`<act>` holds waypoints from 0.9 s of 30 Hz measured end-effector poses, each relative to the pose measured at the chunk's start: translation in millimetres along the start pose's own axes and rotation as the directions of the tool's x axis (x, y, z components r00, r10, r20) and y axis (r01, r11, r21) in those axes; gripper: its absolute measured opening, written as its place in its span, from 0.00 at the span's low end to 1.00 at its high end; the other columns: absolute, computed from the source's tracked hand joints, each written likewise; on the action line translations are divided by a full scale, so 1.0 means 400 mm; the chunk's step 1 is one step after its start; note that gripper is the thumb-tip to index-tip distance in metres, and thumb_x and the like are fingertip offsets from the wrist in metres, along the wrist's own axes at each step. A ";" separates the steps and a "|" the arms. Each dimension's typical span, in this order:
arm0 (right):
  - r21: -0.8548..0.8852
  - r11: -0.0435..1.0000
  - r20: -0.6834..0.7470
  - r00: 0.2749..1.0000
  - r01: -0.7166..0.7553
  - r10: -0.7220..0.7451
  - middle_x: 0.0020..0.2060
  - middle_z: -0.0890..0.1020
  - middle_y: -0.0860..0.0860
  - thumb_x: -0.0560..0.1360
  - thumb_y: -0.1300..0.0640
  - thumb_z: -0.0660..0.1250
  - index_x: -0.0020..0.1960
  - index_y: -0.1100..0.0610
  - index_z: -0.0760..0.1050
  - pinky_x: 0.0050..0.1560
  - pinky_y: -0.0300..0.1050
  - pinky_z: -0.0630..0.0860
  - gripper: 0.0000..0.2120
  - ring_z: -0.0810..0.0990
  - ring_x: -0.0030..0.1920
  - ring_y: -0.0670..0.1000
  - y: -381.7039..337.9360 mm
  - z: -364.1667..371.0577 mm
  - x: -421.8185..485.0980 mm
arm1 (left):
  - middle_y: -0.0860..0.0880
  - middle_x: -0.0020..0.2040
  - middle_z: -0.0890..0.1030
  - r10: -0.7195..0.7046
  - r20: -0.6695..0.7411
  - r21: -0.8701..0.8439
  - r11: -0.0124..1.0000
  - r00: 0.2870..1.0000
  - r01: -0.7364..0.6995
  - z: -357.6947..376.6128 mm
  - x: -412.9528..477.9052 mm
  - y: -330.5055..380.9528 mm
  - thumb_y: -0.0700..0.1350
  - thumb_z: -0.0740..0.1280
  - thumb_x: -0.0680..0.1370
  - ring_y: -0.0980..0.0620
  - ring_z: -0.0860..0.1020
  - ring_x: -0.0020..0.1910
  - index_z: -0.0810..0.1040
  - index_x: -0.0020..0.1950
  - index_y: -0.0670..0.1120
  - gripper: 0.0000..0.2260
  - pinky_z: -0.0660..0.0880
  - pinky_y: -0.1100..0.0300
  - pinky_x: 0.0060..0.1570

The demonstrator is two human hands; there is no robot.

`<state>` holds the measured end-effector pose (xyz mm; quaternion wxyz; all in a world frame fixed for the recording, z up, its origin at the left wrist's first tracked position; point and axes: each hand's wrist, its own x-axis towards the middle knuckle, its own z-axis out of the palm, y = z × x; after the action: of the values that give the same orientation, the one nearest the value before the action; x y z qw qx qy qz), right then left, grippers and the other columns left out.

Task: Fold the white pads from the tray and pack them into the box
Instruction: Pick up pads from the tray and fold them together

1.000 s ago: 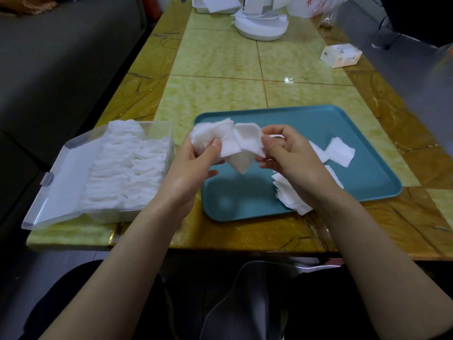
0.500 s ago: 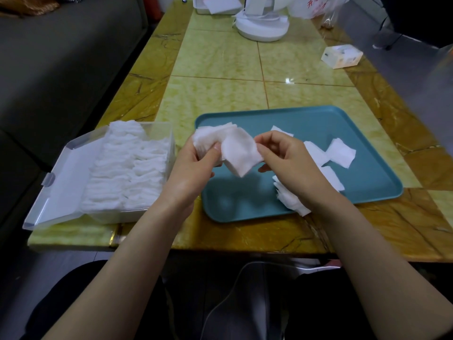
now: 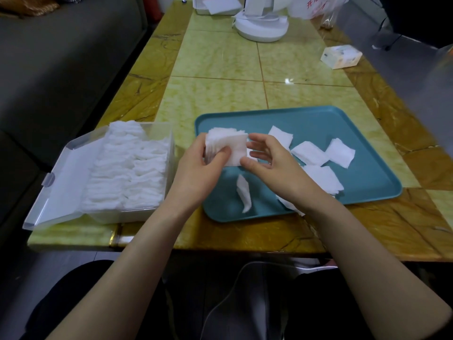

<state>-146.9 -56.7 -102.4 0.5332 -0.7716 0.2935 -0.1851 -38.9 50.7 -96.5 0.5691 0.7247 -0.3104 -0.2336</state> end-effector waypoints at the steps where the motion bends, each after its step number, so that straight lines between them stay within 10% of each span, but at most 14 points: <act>1: 0.031 1.000 0.002 1.000 -0.002 0.002 0.61 0.72 0.49 0.75 0.57 0.67 0.68 0.55 0.64 0.62 0.40 0.71 0.24 0.74 0.61 0.46 -0.004 0.000 0.000 | 0.48 0.50 0.81 -0.004 0.012 -0.030 1.000 1.000 0.004 0.000 -0.002 0.004 0.45 0.66 0.78 0.50 0.80 0.51 0.74 0.47 0.54 0.04 0.75 0.49 0.56; 5: 0.051 0.998 0.001 0.999 0.040 -0.040 0.53 0.79 0.50 0.74 0.59 0.68 0.62 0.56 0.69 0.54 0.39 0.75 0.18 0.80 0.50 0.46 -0.012 0.003 0.000 | 0.44 0.52 0.81 0.014 -0.002 -0.073 0.997 1.000 -0.015 -0.003 -0.001 0.011 0.44 0.65 0.78 0.49 0.79 0.52 0.74 0.50 0.51 0.03 0.73 0.47 0.58; 12: -0.666 0.743 0.221 0.969 0.071 0.106 0.60 0.70 0.51 0.66 0.46 0.75 0.68 0.51 0.63 0.60 0.48 0.70 0.36 0.70 0.61 0.49 0.024 -0.028 -0.021 | 0.51 0.51 0.82 0.003 -0.038 -0.075 0.997 0.999 -0.005 -0.009 0.005 0.005 0.42 0.64 0.79 0.53 0.79 0.52 0.74 0.52 0.52 0.06 0.75 0.49 0.58; 20: -0.743 0.669 0.182 0.969 0.024 0.167 0.42 0.75 0.46 0.70 0.47 0.71 0.49 0.49 0.72 0.38 0.44 0.65 0.12 0.73 0.45 0.49 0.017 -0.051 -0.014 | 0.51 0.53 0.82 -0.019 -0.049 -0.023 1.000 0.999 0.018 -0.002 0.017 -0.015 0.43 0.64 0.79 0.52 0.79 0.54 0.75 0.58 0.48 0.09 0.74 0.46 0.59; 24: -0.510 0.860 0.068 0.998 0.031 0.004 0.33 0.75 0.44 0.71 0.57 0.70 0.38 0.51 0.72 0.37 0.42 0.67 0.07 0.74 0.37 0.45 0.001 -0.052 -0.003 | 0.51 0.54 0.81 -0.031 -0.069 0.000 1.000 0.997 0.031 -0.004 0.023 -0.024 0.43 0.64 0.79 0.52 0.78 0.54 0.74 0.60 0.47 0.10 0.74 0.48 0.60; 27: 0.055 0.998 0.046 0.998 0.032 -0.034 0.32 0.78 0.46 0.72 0.66 0.69 0.40 0.54 0.73 0.33 0.31 0.71 0.09 0.74 0.29 0.38 -0.049 -0.055 -0.014 | 0.51 0.54 0.81 -0.040 -0.047 0.010 0.999 0.998 0.041 -0.005 0.019 -0.024 0.47 0.64 0.77 0.53 0.78 0.54 0.74 0.61 0.46 0.13 0.74 0.48 0.60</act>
<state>-159.3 -63.7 -76.2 0.5576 -0.7657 0.2629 -0.1834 -30.5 47.9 -105.1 0.5674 0.7393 -0.2834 -0.2263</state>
